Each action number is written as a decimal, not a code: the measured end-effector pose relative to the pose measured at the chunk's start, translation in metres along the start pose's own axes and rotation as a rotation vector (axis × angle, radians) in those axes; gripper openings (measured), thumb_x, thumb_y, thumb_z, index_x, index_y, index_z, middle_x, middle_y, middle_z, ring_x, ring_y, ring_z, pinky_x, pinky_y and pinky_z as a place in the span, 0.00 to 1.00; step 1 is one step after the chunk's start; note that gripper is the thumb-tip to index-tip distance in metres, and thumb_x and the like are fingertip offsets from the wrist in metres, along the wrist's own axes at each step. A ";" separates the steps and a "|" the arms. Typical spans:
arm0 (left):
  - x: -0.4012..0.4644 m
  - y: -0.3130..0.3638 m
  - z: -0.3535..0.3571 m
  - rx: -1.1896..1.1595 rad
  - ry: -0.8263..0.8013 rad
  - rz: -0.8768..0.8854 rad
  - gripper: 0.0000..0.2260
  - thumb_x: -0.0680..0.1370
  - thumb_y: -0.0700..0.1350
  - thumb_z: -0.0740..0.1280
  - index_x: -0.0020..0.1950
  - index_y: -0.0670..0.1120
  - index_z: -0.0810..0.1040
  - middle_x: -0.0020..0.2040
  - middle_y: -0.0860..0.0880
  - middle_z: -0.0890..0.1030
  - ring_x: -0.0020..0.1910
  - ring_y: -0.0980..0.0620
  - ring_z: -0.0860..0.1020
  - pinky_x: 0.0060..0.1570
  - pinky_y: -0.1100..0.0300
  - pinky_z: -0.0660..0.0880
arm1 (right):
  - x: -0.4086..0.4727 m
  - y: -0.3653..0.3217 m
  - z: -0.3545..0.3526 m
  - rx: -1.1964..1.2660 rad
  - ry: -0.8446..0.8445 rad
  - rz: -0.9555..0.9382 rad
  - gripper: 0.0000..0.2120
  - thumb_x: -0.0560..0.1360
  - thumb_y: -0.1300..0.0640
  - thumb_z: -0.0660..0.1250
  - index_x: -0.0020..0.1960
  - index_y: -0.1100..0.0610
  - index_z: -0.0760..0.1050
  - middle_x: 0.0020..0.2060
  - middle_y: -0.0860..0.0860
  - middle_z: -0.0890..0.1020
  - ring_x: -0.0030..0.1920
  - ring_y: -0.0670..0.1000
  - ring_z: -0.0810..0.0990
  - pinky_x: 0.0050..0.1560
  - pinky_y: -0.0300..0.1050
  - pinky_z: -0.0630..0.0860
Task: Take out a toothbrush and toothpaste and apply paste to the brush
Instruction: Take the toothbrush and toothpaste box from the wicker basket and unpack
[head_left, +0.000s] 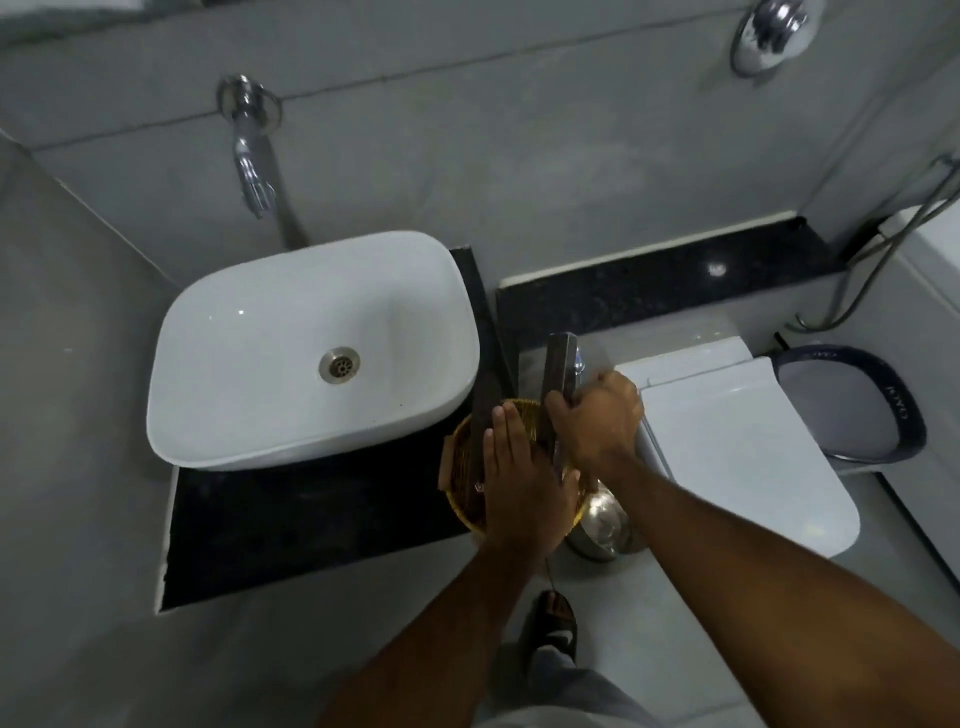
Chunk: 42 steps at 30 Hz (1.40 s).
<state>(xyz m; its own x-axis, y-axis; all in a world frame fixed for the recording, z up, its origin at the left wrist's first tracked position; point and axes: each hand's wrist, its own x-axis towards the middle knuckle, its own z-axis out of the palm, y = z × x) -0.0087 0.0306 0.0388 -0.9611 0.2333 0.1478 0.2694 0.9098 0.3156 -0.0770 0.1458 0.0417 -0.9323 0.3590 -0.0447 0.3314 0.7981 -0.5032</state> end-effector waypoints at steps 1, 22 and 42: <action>0.008 0.003 -0.009 -0.031 0.024 -0.015 0.43 0.73 0.57 0.65 0.78 0.42 0.45 0.75 0.32 0.60 0.75 0.34 0.56 0.71 0.37 0.60 | 0.009 -0.006 -0.011 0.054 0.043 -0.035 0.19 0.69 0.35 0.57 0.29 0.48 0.69 0.50 0.53 0.77 0.55 0.55 0.72 0.56 0.56 0.68; 0.162 -0.060 -0.281 -0.160 0.500 -0.115 0.15 0.78 0.52 0.64 0.57 0.43 0.74 0.49 0.44 0.81 0.47 0.45 0.80 0.47 0.51 0.78 | 0.101 -0.334 -0.315 0.614 -0.022 -0.593 0.09 0.74 0.59 0.66 0.38 0.57 0.82 0.32 0.54 0.83 0.34 0.53 0.83 0.29 0.45 0.80; 0.139 -0.091 -0.274 -0.105 0.480 -0.052 0.17 0.79 0.52 0.64 0.63 0.43 0.73 0.52 0.44 0.82 0.48 0.47 0.80 0.50 0.58 0.78 | 0.082 -0.374 -0.341 -0.233 -0.184 -0.755 0.02 0.71 0.62 0.71 0.41 0.61 0.81 0.25 0.50 0.83 0.27 0.47 0.84 0.24 0.35 0.75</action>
<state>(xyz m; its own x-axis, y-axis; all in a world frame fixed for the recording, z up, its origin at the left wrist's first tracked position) -0.1505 -0.1136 0.2876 -0.8434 -0.0182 0.5370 0.2503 0.8710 0.4227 -0.2278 0.0417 0.5208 -0.9186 -0.3863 0.0834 -0.3942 0.8808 -0.2624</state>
